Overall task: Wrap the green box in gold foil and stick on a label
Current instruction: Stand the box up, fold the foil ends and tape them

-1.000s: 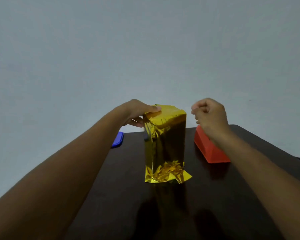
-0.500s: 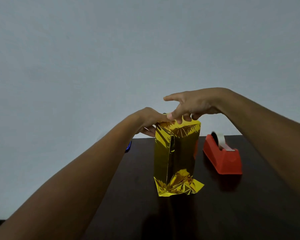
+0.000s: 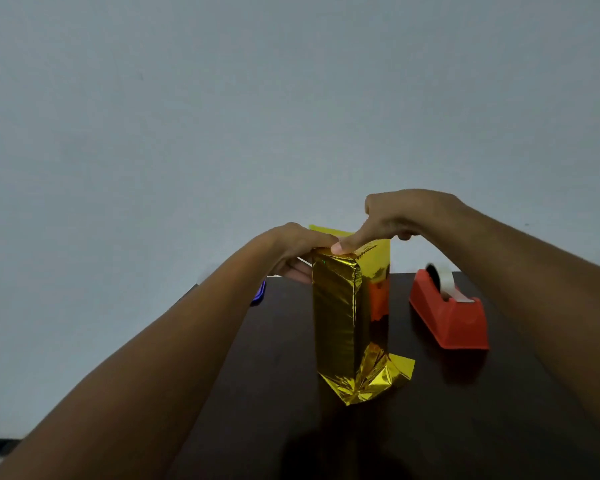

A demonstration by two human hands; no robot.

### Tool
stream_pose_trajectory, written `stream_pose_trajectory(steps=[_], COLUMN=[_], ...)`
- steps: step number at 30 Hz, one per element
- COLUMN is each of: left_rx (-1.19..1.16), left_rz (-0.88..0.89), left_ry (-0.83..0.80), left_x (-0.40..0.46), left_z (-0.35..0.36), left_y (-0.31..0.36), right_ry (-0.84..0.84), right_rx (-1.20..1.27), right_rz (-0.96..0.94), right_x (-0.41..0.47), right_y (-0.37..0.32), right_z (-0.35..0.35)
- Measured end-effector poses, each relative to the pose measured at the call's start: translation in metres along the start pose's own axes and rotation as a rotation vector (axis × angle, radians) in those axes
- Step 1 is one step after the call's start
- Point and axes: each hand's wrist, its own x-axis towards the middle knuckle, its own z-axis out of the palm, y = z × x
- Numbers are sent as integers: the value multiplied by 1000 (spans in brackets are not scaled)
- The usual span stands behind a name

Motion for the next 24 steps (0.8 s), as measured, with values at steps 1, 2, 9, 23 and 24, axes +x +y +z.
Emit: stream_pose_trajectory(steps=[1, 2, 9, 23, 24], left_rx=[-28, -51, -164, 27, 43], left_rz=[-2, 1, 27, 163, 191], left_ry=[7, 10, -5, -136, -150], left_x=[0, -1, -12, -38, -38], left_z=[1, 3, 16, 10, 5], left_y=[-2, -3, 2, 43, 45], right_ry=[24, 33, -104, 163, 160], right_rx=[33, 91, 922, 1140, 1151], right_rz=[13, 25, 166, 93, 74], right_x=[0, 0, 6, 16, 17], right_y=[6, 13, 54, 52, 54], right_z=[4, 8, 54, 59, 60])
